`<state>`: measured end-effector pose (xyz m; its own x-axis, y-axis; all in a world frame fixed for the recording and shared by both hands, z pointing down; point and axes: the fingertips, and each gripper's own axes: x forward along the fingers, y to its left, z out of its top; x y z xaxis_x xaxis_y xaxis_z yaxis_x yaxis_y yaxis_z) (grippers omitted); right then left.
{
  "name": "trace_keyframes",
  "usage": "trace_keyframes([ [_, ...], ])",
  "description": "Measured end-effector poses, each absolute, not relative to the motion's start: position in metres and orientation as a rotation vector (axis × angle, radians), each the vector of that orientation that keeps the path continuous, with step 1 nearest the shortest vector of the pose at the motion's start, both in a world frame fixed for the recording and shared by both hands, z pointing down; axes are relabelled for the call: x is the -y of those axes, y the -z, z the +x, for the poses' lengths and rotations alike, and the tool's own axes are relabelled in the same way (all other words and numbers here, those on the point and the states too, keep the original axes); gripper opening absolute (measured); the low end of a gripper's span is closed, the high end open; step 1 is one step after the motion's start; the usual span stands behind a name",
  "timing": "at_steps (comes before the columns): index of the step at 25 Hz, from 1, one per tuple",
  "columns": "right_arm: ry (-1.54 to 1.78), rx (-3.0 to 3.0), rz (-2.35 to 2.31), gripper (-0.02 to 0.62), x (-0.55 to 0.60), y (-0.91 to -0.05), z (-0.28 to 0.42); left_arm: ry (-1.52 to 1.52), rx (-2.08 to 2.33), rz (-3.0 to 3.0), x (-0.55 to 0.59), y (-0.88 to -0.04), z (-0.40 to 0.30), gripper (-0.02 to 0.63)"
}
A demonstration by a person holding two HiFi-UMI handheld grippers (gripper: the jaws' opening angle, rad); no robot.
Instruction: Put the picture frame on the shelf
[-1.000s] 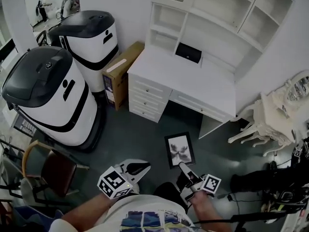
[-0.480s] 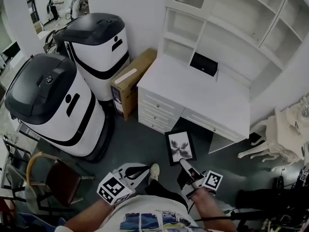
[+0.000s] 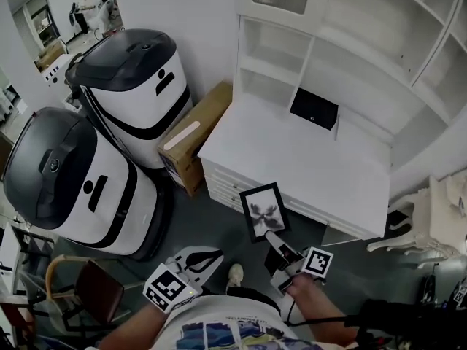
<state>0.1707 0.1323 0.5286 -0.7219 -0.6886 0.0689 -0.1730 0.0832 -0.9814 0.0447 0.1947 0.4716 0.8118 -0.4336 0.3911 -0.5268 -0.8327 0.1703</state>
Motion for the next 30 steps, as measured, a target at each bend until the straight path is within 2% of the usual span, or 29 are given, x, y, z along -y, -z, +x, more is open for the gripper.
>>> trace_keyframes([
  [10, 1.663, -1.888, -0.89, 0.086, -0.032, -0.533, 0.154, -0.455, 0.699, 2.727, -0.101, -0.473, 0.022, 0.021],
  [23, 1.445, -1.7, -1.104, 0.086, 0.105, -0.502, 0.105, -0.424, 0.462, 2.857, 0.018, -0.446, -0.071, 0.021],
  [30, 1.398, -1.653, -1.152, 0.086, 0.164, -0.489, 0.108, -0.389, 0.495, 2.842, 0.06, -0.447, -0.093, 0.021],
])
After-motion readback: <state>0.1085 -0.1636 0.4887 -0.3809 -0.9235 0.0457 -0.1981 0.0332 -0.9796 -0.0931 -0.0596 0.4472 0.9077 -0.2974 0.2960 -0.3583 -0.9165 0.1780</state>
